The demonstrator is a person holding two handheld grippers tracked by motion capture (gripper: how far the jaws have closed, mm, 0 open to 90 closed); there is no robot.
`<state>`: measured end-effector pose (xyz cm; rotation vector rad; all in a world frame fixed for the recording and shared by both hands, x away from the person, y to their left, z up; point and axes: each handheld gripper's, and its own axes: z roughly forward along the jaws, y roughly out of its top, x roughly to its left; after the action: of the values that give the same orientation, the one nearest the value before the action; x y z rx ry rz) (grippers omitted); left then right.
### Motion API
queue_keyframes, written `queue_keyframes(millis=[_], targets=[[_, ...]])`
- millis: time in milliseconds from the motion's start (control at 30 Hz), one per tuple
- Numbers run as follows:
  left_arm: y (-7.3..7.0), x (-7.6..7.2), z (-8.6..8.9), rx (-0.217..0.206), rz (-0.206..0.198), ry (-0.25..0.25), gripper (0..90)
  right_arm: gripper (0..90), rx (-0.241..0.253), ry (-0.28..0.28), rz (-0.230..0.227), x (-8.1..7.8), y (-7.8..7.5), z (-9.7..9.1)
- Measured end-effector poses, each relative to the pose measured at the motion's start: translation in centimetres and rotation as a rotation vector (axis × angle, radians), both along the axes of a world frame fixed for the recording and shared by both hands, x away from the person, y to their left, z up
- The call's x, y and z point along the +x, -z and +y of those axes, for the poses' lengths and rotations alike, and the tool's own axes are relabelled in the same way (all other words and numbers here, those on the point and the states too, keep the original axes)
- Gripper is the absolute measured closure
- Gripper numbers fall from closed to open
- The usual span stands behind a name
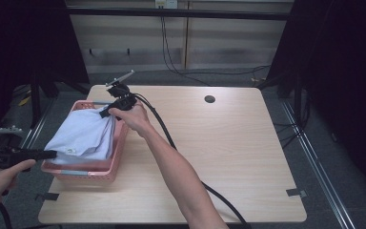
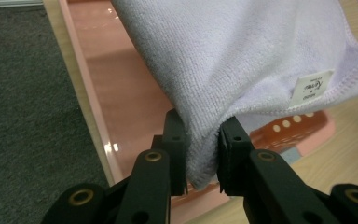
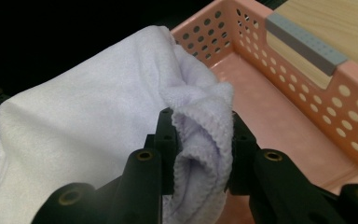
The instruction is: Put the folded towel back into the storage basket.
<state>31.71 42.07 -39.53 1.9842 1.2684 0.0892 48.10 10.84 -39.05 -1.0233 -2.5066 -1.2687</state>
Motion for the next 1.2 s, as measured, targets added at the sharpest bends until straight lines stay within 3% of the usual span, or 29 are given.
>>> queue_keyframes(millis=[233, 433, 533, 600, 667, 767, 900, 1067, 1200], targets=[[1.7, 0.6, -0.6, 0.049, 0.034, -0.018, 76.2, 70.7, -0.011, 0.024, 0.003, 0.0, 2.2, 0.2], [2.2, 0.9, -1.4, 0.086, 0.051, -0.009, 74.6, 67.6, -0.012, 0.022, 0.007, 0.4, 3.6, 0.0], [2.4, 1.0, -1.5, 0.117, 0.057, -0.022, 69.8, 61.1, -0.018, 0.03, -0.006, 0.3, 3.9, 0.1], [2.3, 1.0, -1.5, 0.131, 0.051, -0.037, 63.4, 50.2, -0.026, 0.033, -0.006, 0.3, 4.1, 0.1], [2.1, 0.8, -1.8, 0.129, 0.049, -0.04, 57.8, 46.1, -0.02, 0.047, -0.016, 0.4, 4.1, -0.2], [1.7, 0.5, -1.9, 0.135, 0.033, -0.043, 48.6, 42.4, -0.01, 0.054, -0.02, 0.5, 3.9, -0.7], [1.0, 0.3, -2.3, 0.125, 0.007, -0.045, 45.1, 40.9, 0.011, 0.054, -0.046, 0.3, 3.4, -1.2], [0.3, -0.6, -4.1, 0.093, -0.052, -0.026, 48.8, 40.1, 0.055, 0.03, -0.07, -0.3, 2.4, -2.6], [0.0, -1.5, -5.9, 0.047, -0.107, -0.016, 49.0, 39.7, 0.086, 0.018, -0.105, -1.3, 1.4, -5.3]])
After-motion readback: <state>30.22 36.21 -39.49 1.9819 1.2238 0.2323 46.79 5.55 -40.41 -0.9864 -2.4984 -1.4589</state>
